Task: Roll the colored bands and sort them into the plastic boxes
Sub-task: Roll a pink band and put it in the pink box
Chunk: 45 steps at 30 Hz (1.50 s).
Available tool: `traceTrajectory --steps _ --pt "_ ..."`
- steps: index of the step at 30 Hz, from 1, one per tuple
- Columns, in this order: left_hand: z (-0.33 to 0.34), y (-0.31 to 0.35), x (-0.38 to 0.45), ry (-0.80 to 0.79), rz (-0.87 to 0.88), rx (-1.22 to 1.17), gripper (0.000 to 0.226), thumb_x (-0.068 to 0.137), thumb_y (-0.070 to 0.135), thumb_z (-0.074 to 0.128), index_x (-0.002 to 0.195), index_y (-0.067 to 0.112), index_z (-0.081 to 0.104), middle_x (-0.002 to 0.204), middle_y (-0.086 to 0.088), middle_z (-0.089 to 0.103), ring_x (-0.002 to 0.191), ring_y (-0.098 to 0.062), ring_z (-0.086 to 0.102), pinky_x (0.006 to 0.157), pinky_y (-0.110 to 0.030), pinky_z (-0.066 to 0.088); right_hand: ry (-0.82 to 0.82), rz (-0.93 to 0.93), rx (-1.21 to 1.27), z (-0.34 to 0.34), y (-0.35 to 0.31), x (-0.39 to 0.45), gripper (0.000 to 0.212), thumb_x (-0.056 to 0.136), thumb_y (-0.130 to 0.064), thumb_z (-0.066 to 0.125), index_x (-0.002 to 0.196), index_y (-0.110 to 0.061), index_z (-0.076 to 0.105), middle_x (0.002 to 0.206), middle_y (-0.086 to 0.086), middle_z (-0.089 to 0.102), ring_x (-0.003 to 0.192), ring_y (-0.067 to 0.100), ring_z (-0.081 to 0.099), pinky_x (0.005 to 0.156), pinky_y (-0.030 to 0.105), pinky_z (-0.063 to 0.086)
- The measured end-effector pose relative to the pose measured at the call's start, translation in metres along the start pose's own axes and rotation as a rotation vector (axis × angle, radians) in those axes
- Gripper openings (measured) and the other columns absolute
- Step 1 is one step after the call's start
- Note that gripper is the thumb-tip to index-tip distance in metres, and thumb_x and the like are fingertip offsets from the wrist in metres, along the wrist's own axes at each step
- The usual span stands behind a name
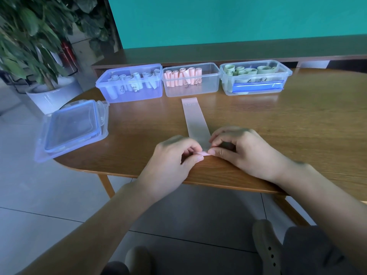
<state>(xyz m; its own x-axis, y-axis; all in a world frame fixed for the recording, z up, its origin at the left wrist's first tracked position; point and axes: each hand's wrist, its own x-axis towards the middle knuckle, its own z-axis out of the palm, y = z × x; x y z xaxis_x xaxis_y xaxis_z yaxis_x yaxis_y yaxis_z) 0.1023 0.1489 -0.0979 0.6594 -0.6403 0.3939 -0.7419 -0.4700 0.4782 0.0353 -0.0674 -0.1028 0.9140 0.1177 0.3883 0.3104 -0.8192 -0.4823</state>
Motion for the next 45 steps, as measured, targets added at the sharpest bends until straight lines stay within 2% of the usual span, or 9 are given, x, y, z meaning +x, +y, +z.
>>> traceTrajectory --steps 6,14,18,23,29,32,36,42,45 --pt "0.001 -0.003 0.004 0.022 0.021 0.047 0.010 0.092 0.033 0.068 0.094 0.026 0.075 0.092 0.013 0.061 0.089 0.000 0.055 0.073 -0.005 0.039 0.041 -0.043 -0.079 0.003 -0.001 0.001 0.015 0.095 -0.028 0.067 0.098 -0.016 0.075 0.109 -0.007 0.064 0.101 0.004 0.060 0.093 0.018 0.045" --pt "0.005 -0.003 0.005 0.008 -0.014 0.089 0.017 0.095 0.040 0.065 0.103 0.027 0.073 0.100 0.017 0.057 0.085 0.000 0.053 0.073 -0.003 0.037 0.006 -0.031 -0.035 0.001 0.000 0.002 0.017 0.092 -0.035 0.069 0.099 -0.020 0.074 0.107 -0.010 0.063 0.102 0.004 0.061 0.093 0.026 0.049" --pt "0.005 0.000 0.005 0.035 0.005 0.070 0.017 0.095 0.033 0.067 0.111 0.028 0.071 0.103 0.018 0.057 0.088 0.002 0.053 0.074 -0.002 0.039 0.020 -0.036 -0.053 0.002 0.000 0.004 0.019 0.093 -0.036 0.066 0.099 -0.019 0.074 0.106 -0.010 0.064 0.101 0.003 0.060 0.093 0.024 0.049" --pt "0.008 0.000 0.010 0.027 0.009 0.081 0.006 0.094 0.031 0.067 0.098 0.029 0.072 0.091 0.020 0.056 0.088 0.005 0.053 0.073 -0.002 0.036 0.038 -0.050 -0.058 0.002 0.002 0.006 0.016 0.095 -0.030 0.067 0.101 -0.019 0.077 0.106 -0.010 0.066 0.100 0.002 0.061 0.093 0.020 0.047" --pt "0.009 -0.005 0.018 0.017 0.012 0.113 0.016 0.099 0.035 0.059 0.102 0.028 0.073 0.100 0.014 0.060 0.089 -0.004 0.056 0.080 -0.013 0.043 0.092 -0.043 -0.060 0.006 0.001 0.006 0.014 0.093 -0.028 0.070 0.102 -0.019 0.076 0.111 -0.009 0.064 0.101 0.003 0.061 0.093 0.015 0.045" --pt "0.009 -0.006 0.020 0.018 0.008 0.131 0.020 0.100 0.034 0.056 0.104 0.027 0.074 0.103 0.011 0.059 0.090 -0.006 0.056 0.083 -0.018 0.046 0.085 -0.045 -0.043 0.007 0.004 0.009 0.008 0.092 -0.022 0.073 0.100 -0.021 0.076 0.108 -0.012 0.064 0.098 0.004 0.063 0.091 0.020 0.048" --pt "0.009 -0.007 0.022 0.033 -0.005 0.112 0.018 0.098 0.036 0.060 0.109 0.027 0.073 0.106 0.012 0.058 0.089 -0.003 0.054 0.082 -0.011 0.040 0.102 -0.062 -0.049 0.010 0.009 0.014 0.009 0.094 -0.019 0.071 0.100 -0.018 0.077 0.105 -0.011 0.068 0.098 0.001 0.063 0.092 0.022 0.050" --pt "0.009 -0.007 0.024 0.004 -0.018 0.086 0.007 0.095 0.033 0.065 0.099 0.029 0.068 0.095 0.015 0.059 0.084 0.001 0.053 0.069 -0.005 0.037 0.132 -0.073 -0.081 0.012 0.009 0.015 0.011 0.096 -0.021 0.068 0.100 -0.015 0.077 0.105 -0.007 0.068 0.097 0.003 0.063 0.090 0.023 0.050" --pt "0.010 -0.011 0.027 0.017 -0.013 0.073 0.009 0.096 0.033 0.065 0.100 0.027 0.071 0.097 0.013 0.060 0.085 -0.002 0.053 0.072 -0.006 0.037 0.139 -0.054 -0.082 0.012 0.008 0.014 0.013 0.095 -0.022 0.069 0.104 -0.019 0.078 0.114 -0.008 0.064 0.101 0.001 0.061 0.094 0.014 0.045"
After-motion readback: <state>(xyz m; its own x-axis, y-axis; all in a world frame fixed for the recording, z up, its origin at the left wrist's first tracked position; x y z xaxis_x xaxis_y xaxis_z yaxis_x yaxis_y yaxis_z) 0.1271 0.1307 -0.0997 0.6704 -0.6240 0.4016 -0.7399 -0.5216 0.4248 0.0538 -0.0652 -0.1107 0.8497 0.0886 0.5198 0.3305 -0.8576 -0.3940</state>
